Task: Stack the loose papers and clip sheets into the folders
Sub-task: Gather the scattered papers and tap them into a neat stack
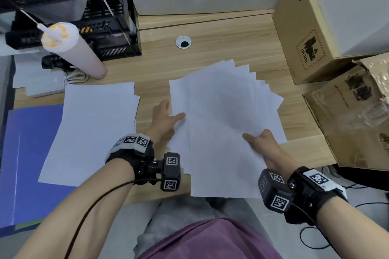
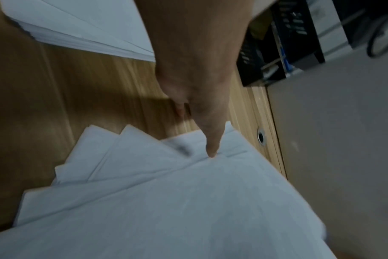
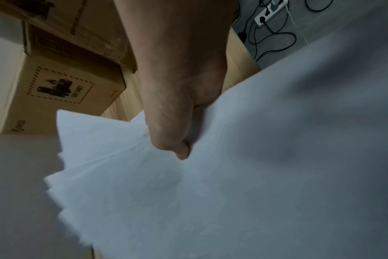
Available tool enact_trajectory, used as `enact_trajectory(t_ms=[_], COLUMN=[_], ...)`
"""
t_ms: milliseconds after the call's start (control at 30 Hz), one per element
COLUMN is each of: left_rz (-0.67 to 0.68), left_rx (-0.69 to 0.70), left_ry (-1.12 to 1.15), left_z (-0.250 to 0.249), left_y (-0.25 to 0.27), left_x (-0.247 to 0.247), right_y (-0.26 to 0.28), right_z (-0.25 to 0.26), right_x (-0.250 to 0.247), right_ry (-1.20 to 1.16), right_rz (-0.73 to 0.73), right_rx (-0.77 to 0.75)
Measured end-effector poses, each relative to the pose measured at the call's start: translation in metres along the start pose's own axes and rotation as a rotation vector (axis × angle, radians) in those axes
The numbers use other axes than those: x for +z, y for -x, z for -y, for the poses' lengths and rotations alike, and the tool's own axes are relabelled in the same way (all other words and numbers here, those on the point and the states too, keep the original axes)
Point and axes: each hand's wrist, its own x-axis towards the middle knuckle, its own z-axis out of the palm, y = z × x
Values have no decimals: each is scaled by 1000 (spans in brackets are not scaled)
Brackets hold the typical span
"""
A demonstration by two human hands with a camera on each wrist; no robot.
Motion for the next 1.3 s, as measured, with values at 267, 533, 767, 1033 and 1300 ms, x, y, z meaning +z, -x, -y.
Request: enact_trajectory(t_ms=[267, 533, 767, 1033, 1300], left_rz=[249, -78, 37, -30, -116], left_rx=[127, 571, 410, 342, 515], left_ry=[446, 565, 369, 493, 708], left_z=[-55, -145, -96, -87, -144], left_y=[6, 23, 25, 28, 34], left_x=[-38, -99, -92, -64, -98], right_y=[17, 54, 35, 34, 59], right_z=[79, 182, 151, 143, 192], right_x=[-13, 3, 27, 42, 43], right_ry=[-8, -153, -37, -45, -209], right_rz=[13, -52, 86, -1, 94], right_rx=[-350, -667, -522, -444, -621])
